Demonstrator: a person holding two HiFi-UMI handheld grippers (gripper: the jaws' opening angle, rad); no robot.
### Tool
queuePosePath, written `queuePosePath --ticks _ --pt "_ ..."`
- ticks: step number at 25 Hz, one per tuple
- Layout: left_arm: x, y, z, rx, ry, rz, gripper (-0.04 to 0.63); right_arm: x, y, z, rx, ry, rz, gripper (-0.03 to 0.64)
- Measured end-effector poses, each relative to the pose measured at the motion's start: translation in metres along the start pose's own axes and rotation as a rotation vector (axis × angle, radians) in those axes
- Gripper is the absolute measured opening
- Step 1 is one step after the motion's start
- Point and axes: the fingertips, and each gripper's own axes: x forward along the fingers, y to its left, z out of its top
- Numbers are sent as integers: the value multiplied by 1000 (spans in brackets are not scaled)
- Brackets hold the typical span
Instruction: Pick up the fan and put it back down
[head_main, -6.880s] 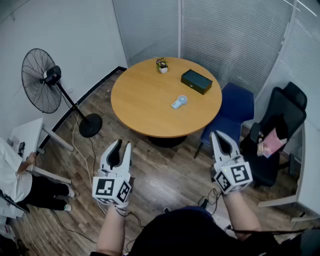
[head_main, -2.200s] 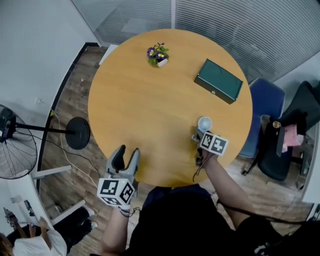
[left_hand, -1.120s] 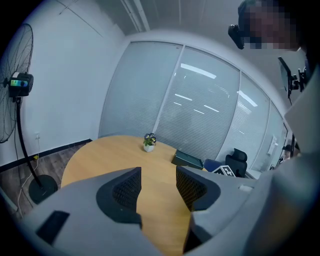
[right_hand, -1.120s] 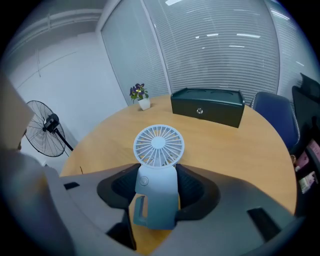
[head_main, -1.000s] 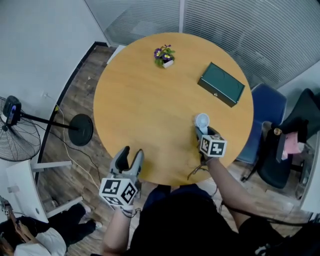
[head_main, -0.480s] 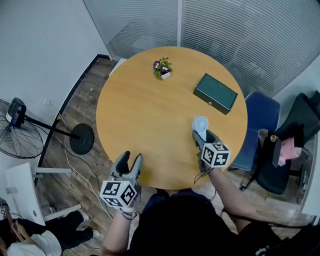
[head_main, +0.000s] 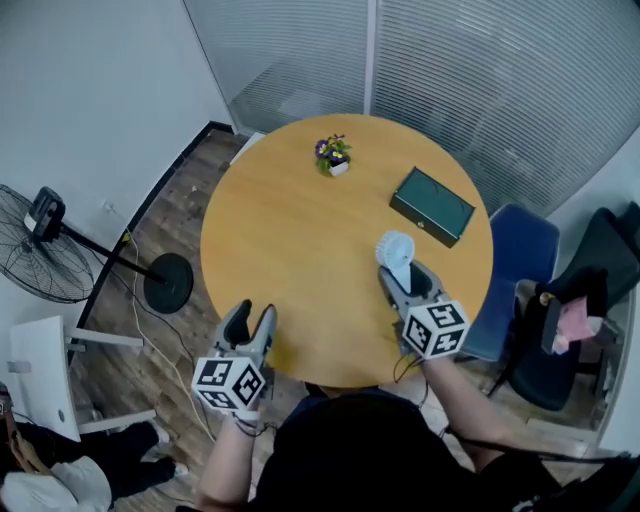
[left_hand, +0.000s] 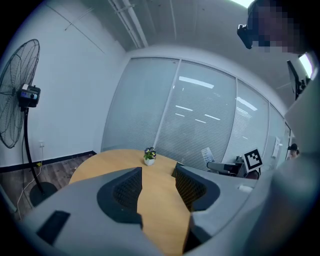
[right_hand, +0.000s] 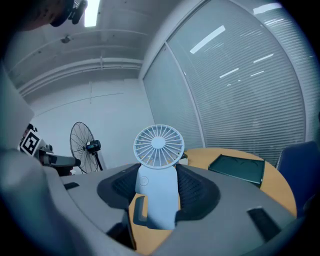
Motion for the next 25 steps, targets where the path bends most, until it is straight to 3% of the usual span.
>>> queuePosePath --ticks 7,17,25 --pt "-22 4 -1 -31 -34 104 207 8 39 28 -121 -49 148 222" --pt "-88 25 -27 -60 -61 305 206 46 107 17 -212 0 356 222" --pt "-124 70 -34 -97 -64 354 206 79 166 5 -232 33 396 222"
